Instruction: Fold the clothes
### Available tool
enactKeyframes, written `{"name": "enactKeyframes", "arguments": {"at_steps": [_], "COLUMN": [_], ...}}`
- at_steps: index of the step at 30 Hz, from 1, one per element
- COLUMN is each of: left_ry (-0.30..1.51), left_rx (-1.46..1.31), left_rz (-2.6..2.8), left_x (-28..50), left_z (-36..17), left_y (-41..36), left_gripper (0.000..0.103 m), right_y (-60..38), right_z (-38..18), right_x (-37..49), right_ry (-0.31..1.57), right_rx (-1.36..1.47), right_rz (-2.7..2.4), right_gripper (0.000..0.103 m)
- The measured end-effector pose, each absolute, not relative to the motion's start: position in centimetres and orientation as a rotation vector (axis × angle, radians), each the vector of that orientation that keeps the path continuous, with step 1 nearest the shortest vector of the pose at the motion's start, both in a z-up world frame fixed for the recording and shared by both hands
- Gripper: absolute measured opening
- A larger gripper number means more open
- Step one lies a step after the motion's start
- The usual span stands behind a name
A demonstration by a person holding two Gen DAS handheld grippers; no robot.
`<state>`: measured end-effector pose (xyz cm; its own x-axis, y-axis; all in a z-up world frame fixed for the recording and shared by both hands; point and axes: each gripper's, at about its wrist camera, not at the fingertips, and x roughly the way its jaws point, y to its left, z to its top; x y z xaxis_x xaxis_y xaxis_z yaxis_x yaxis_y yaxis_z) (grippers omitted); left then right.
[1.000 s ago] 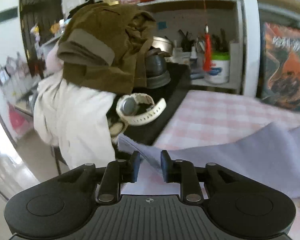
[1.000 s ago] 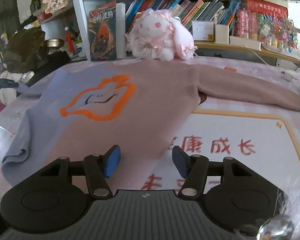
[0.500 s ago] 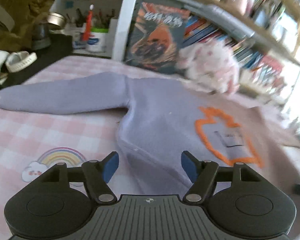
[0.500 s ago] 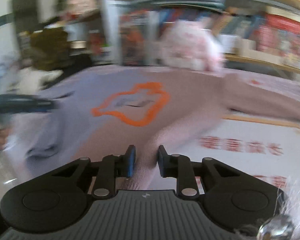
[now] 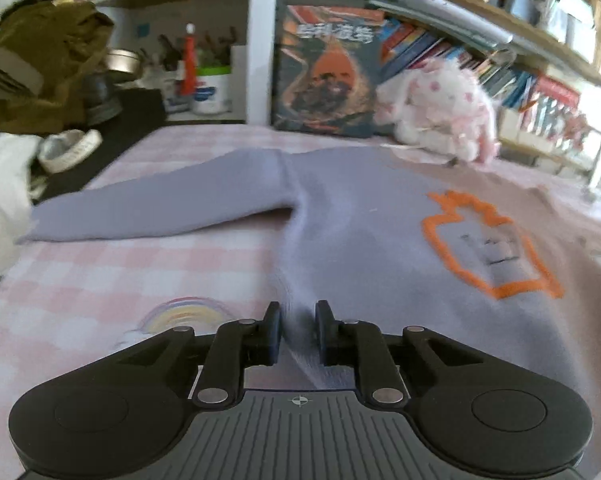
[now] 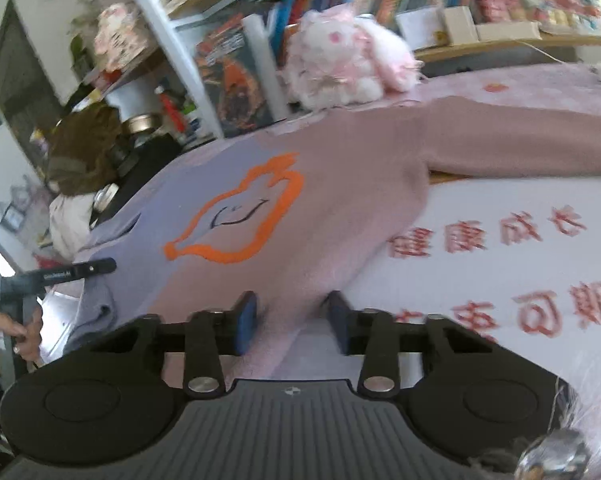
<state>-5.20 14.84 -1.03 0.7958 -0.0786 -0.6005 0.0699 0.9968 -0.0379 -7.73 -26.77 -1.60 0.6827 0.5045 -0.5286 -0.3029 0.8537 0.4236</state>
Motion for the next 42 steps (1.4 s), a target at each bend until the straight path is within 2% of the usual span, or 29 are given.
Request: {"name": "enactKeyframes", "arguments": {"at_steps": [4,8,10,11,12,14,16,20,22,26,29,30,31,32,38,42], "left_ry": [0.603,0.493,0.444,0.439,0.434,0.436,0.440,0.429,0.450,0.498,0.520,0.527,0.535,0.542,0.461,0.457], "left_rx": [-0.003,-0.012,-0.031,-0.041,-0.048,-0.029,0.035,0.253,0.299,0.403,0.502,0.519,0.533,0.544,0.270,0.199], "left_rz": [-0.012,-0.041,-0.150,-0.216,-0.283,-0.415,-0.517,-0.485,-0.503,-0.531,-0.470,-0.457,-0.450,-0.444,-0.719,-1.011], "left_x": [-6.5,-8.5,-9.2,-9.3,-9.3,-9.2,-8.9,-8.0,-7.2,-5.7,-4.5,-4.3,-4.2,-4.1,-7.6,-10.8], "left_z": [-0.5,1.7,2.8,3.1,3.4,3.5,3.2,1.9,1.3,0.0,-1.3,-1.6,-1.7,-1.7,3.0,3.4], "left_y": [15.9,15.5,14.5,13.7,12.8,10.5,8.0,4.3,3.5,1.6,0.4,0.3,0.2,0.2,2.2,1.4], "left_gripper": [0.019,0.019,0.025,0.031,0.035,0.036,0.048,0.049,0.051,0.056,0.050,0.037,0.018,0.011,0.009,0.011], "right_y": [-25.8,-23.3,-22.0,-21.4,-20.9,-20.4,-19.9,-20.3,-21.2,-23.1,-24.0,-24.2,-24.3,-24.3,-24.6,-26.9], "right_z": [0.4,1.0,0.5,0.3,0.1,0.1,0.5,0.9,1.3,1.2,0.2,-0.3,-0.7,-1.0,-1.5,-1.5], "right_x": [-6.6,-4.4,-2.4,-1.4,-0.1,1.7,3.4,3.8,2.7,0.1,-1.0,-1.2,-1.2,-1.2,-2.1,-3.7], "right_ry": [0.570,0.570,0.625,0.649,0.667,0.668,0.656,0.658,0.631,0.634,0.668,0.685,0.699,0.710,0.723,0.706], "right_rx": [0.354,0.301,0.293,0.299,0.319,0.354,0.348,0.346,0.360,0.339,0.389,0.431,0.460,0.488,0.601,0.754], "right_rz": [0.485,0.531,0.537,0.538,0.537,0.522,0.503,0.487,0.504,0.487,0.498,0.514,0.526,0.537,0.583,0.611], "right_gripper": [0.021,0.025,0.031,0.033,0.039,0.040,0.040,0.041,0.050,0.052,0.052,0.052,0.052,0.052,0.056,0.068]}}
